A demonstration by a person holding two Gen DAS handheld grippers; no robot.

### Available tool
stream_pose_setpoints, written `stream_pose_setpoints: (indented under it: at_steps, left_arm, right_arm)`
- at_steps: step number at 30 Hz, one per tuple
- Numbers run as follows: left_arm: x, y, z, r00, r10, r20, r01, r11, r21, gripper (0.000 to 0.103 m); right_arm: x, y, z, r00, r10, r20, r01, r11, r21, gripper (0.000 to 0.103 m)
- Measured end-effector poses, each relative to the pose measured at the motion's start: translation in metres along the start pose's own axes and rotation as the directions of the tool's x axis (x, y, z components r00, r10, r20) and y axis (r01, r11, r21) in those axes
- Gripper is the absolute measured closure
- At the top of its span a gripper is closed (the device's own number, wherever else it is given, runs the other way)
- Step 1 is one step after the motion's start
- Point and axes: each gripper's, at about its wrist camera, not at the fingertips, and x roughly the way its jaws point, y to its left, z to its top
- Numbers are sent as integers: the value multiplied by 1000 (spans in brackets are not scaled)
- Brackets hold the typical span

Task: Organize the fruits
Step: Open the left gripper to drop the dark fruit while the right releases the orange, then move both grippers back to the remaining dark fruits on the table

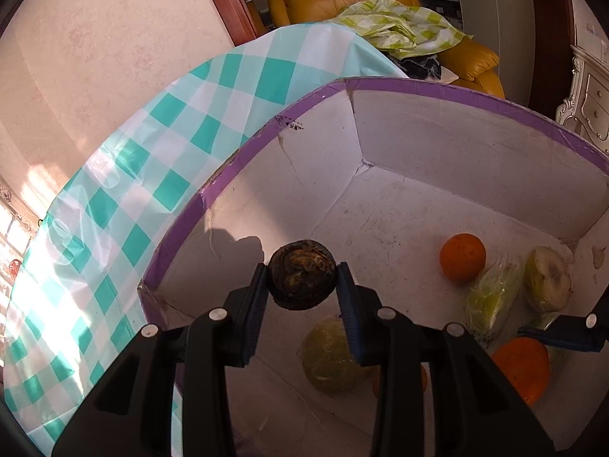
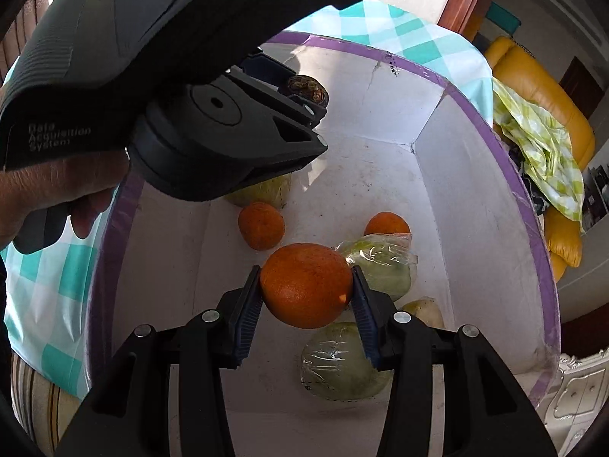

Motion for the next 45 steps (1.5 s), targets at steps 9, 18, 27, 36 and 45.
stream_pose_setpoints:
  at_steps: [9,18,27,36,45]
  left_arm:
    - [30,-2,-5,972,-72,-225,83,996,38,66]
    - [35,-4,-8,960,-89,-265,107,993,56,65]
    - [23,-1,-4,974,-101,-201,109,994,28,52]
    - [10,0,-2,990,-107,-95,107,994,-5,43]
    - [-13,4,-6,989,-124,75,127,991,-41,23]
  right_arm:
    - [9,5,1,996,17,-84,-23,997,-69,57]
    - [11,-5,8,996,48,-79,-51,998,-37,44]
    - [12,-6,9,998,26,-62,-29,999,-39,44]
    - [9,-3,9,999,4,-39,-6,999,-37,43]
    - [0,-10,7,1000,15,-2,-15,1000,23,36]
